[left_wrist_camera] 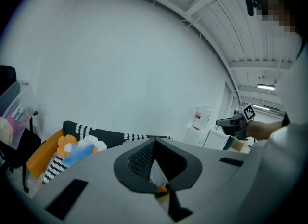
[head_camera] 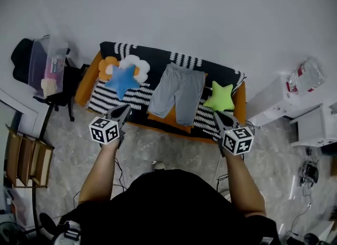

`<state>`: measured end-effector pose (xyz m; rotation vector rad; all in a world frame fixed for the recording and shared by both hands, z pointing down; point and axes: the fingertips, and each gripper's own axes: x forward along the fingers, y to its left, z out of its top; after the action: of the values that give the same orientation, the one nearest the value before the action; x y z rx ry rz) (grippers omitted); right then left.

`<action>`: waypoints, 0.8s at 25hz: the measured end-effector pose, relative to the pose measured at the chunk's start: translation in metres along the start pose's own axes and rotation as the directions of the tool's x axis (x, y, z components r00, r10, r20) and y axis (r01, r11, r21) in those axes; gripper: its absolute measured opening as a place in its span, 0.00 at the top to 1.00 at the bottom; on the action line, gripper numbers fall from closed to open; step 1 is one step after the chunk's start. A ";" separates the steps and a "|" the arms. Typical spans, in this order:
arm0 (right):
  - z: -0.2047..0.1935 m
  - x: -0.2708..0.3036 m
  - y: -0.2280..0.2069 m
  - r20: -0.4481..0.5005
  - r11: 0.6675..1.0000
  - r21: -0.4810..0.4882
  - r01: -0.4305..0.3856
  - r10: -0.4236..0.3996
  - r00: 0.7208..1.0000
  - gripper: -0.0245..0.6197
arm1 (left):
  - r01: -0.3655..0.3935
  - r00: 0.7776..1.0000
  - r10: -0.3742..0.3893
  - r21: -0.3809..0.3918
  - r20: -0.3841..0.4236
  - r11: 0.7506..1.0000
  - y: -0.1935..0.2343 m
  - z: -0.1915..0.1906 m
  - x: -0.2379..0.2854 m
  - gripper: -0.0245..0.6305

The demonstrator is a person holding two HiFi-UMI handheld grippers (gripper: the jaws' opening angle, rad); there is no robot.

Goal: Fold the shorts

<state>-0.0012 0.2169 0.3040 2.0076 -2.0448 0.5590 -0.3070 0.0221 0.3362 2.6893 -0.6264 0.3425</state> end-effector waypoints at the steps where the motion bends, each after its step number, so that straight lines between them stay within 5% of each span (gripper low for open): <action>1: 0.002 0.003 0.000 0.002 1.000 0.001 0.007 -0.007 1.000 0.95 | 0.006 1.000 -0.006 0.005 0.002 1.000 0.002 0.004 0.003 0.94; 20: 0.019 0.045 -0.039 0.018 0.999 0.016 0.051 -0.051 0.999 0.93 | 0.023 0.999 -0.020 0.112 -0.030 0.993 0.009 0.046 0.053 0.94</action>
<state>0.0376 0.1682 0.3099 2.0750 -1.9988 0.5503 -0.2581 -0.0237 0.3130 2.7907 -0.5853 0.4224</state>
